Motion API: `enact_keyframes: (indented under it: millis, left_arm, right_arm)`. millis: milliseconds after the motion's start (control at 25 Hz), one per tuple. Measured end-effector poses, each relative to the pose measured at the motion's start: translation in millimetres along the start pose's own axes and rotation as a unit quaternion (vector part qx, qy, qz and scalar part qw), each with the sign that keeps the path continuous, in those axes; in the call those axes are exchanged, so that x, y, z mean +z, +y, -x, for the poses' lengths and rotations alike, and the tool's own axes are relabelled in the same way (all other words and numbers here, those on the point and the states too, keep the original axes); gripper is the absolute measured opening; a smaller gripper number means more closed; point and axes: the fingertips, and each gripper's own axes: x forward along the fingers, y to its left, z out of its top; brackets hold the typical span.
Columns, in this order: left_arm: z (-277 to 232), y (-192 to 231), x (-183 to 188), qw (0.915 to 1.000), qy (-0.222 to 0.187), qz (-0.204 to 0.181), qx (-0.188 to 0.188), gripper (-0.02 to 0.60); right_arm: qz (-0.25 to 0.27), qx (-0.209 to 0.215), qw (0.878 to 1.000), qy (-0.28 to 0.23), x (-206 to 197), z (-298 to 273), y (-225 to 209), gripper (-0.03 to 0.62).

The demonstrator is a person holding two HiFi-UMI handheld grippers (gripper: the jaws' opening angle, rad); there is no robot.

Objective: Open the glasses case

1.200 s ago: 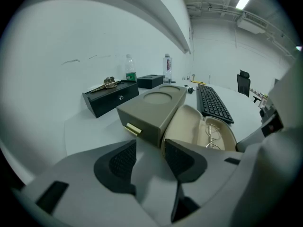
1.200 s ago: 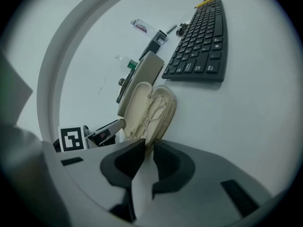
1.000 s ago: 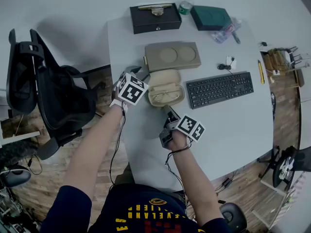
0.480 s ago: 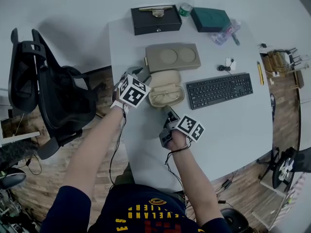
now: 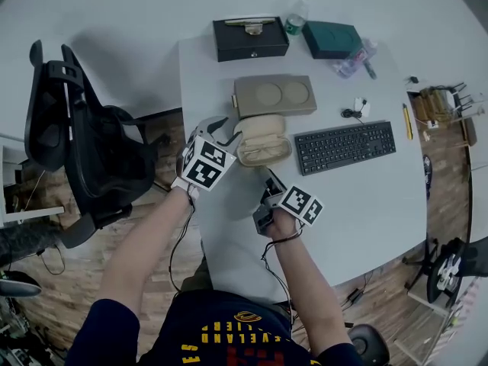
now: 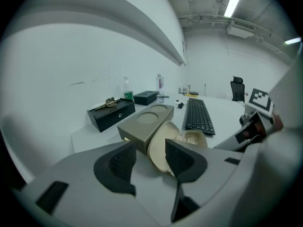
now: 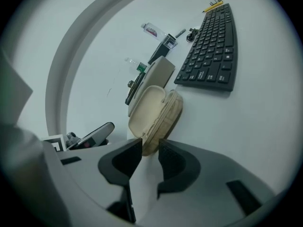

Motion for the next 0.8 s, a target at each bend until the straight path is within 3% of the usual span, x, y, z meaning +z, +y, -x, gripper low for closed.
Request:
enact_keyframes:
  millis: [120,320,600,800]
  left_arm:
    - [26,-4,8,0.9978,-0.034,0.056,0.005,0.204]
    - [73,-33,13,0.9862,-0.08,0.143,-0.018,0.202]
    - [154,-85,-4,0.9707,-0.115,0.203,-0.057,0.202]
    - [210,-110,22,0.9555,-0.176,0.229,-0.059,0.202]
  right_arm:
    - [0.002,0.003,1.0,-0.01,0,9,7,0.106]
    - [0.017,0.026,0.999,-0.024,0,32,32,0.104]
    - [0.094,0.035,0.993,-0.06,6,105,57,0.103]
    - [0.184,0.062,0.975,-0.105,16,153,106,0.098]
